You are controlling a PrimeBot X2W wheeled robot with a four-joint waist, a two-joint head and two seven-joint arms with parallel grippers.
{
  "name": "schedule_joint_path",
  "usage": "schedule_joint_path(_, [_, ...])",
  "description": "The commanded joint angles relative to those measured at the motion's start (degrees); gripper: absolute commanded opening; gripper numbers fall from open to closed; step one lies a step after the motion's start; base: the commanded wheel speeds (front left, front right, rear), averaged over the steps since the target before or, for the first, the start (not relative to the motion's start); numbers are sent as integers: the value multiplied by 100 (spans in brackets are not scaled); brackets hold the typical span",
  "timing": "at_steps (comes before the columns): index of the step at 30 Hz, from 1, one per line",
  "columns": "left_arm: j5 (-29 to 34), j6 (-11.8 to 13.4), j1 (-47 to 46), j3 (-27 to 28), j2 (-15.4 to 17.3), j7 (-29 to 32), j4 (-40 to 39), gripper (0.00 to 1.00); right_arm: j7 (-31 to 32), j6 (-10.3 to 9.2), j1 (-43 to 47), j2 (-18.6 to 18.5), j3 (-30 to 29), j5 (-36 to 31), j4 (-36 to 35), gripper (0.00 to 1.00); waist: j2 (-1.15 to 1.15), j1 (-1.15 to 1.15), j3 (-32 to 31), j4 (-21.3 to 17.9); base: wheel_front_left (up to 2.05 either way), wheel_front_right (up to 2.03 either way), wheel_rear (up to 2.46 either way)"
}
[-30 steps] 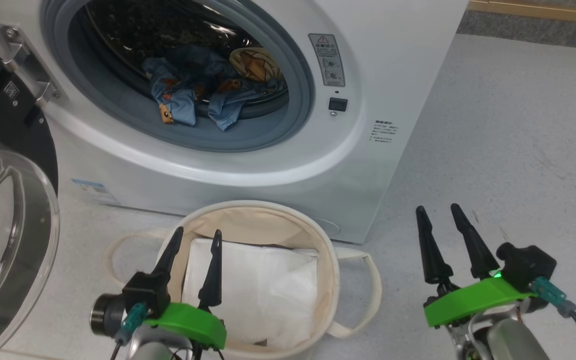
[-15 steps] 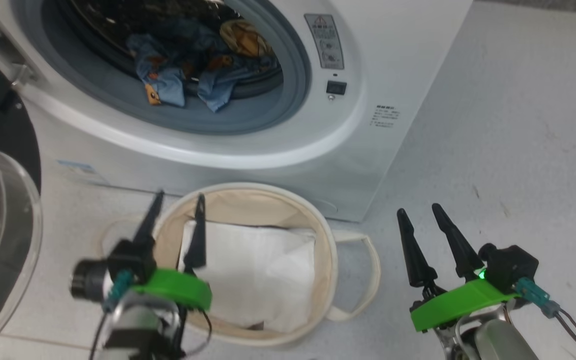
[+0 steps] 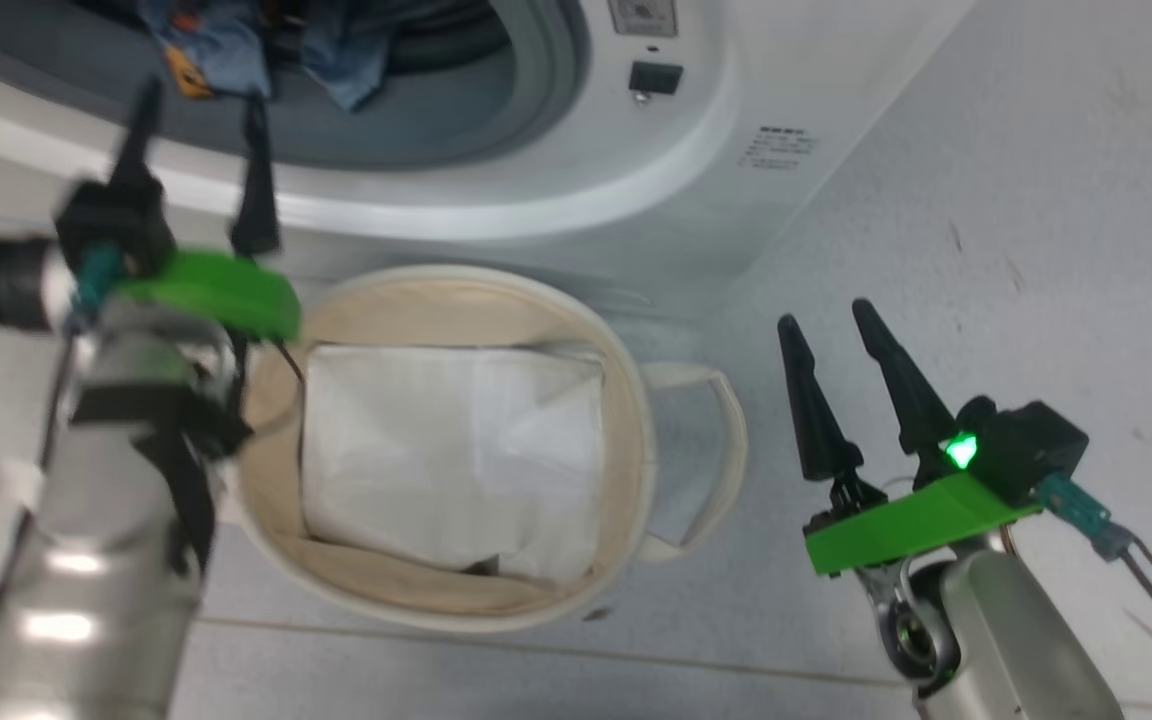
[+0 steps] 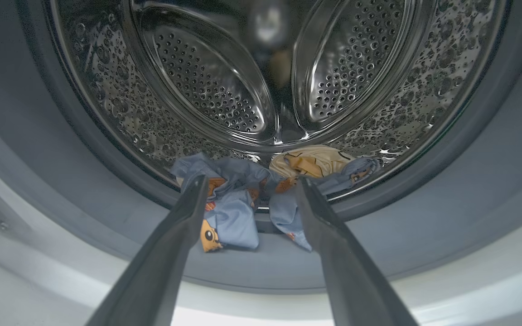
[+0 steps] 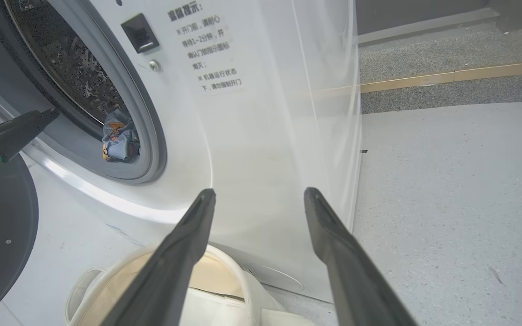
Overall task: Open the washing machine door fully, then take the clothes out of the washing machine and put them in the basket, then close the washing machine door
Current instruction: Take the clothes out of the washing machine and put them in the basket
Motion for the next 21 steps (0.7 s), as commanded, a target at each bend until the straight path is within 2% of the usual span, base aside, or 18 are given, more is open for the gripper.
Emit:
schedule_joint_path(1, [58, 51, -224, 197, 292, 33, -69, 100, -71, 2, -58, 14, 144, 41, -203, 100, 0, 0, 265, -180, 0, 0, 0])
schedule_joint_path(7, [254, 114, -1204, 171, 669, 178, 582, 100, -71, 2, -261, 14, 179, 189, -312, 100, 0, 0, 607, -478, 0, 0, 0])
schedule_joint_path(14, [596, 231, -2023, -81, 921, 552, 1343, 100, -71, 2, -376, 14, 238, 318, -358, 100, 0, 0, 853, -685, 0, 0, 0])
schedule_joint_path(16, [706, 329, -2210, -157, 961, 674, 1563, 100, -71, 2, -404, 14, 260, 348, -376, 100, 0, 0, 909, -728, 0, 0, 0])
schedule_joint_path(21, [1078, 782, -2615, -362, 1122, 940, 2100, 100, -71, 2, -460, 14, 327, 390, -427, 100, 0, 0, 1013, -810, 0, 0, 0])
